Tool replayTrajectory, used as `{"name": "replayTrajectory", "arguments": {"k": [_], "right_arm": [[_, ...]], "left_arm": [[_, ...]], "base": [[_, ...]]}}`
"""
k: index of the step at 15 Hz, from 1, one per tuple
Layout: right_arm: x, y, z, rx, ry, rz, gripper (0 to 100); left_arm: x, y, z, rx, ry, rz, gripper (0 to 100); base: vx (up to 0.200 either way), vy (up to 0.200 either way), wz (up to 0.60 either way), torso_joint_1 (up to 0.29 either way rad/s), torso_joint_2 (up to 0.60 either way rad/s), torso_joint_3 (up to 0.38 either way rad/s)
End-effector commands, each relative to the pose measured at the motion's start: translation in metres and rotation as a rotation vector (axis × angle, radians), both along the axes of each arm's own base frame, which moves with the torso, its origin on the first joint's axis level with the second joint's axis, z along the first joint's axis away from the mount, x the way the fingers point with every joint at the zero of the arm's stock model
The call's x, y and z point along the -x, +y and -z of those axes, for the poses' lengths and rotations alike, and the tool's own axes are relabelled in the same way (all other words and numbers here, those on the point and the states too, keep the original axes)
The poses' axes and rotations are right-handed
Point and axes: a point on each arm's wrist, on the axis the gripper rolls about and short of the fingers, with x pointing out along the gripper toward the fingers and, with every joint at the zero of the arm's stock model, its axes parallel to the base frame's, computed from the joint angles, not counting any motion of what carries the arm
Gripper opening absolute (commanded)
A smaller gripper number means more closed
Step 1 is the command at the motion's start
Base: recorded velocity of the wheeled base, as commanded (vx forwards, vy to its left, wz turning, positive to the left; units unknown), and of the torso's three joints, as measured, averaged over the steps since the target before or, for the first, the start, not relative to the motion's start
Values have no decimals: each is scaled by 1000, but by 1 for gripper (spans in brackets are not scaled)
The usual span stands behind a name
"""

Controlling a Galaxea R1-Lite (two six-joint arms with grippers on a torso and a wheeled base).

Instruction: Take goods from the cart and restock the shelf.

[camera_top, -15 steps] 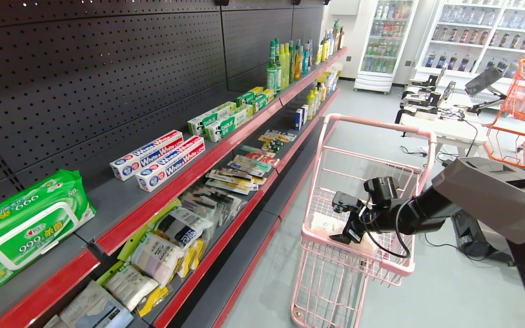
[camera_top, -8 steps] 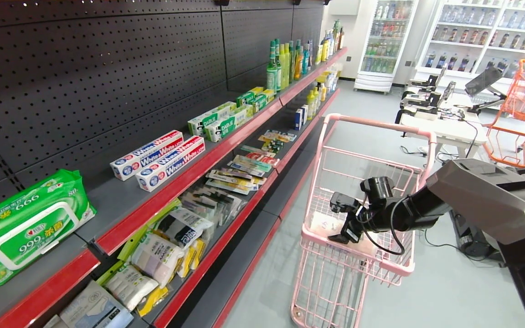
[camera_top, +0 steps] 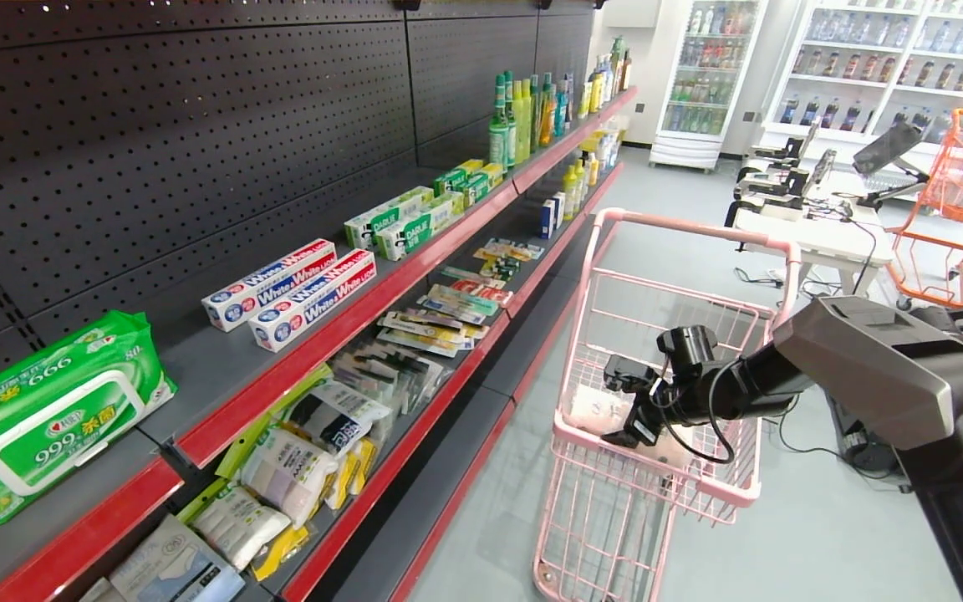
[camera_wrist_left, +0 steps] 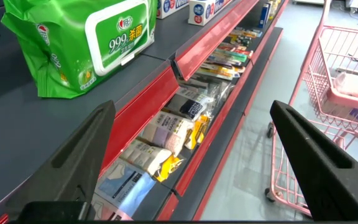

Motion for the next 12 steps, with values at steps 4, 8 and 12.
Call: {"name": "replayTrajectory", "arguments": {"k": [4,8,12], "right_arm": [[-4,7,6,8,49,-15,100],[-5,10,1,39,109,-41,100],[-4,16,0,77,166,-49,100]], "left_arm": [[0,0,0,0,1,0,100],[0,0,0,0,1,0,100],[0,0,0,0,1,0,100]], "base": [[0,0,0,0,0,0],[0,0,0,0,0,0],[0,0,0,0,0,0]]}}
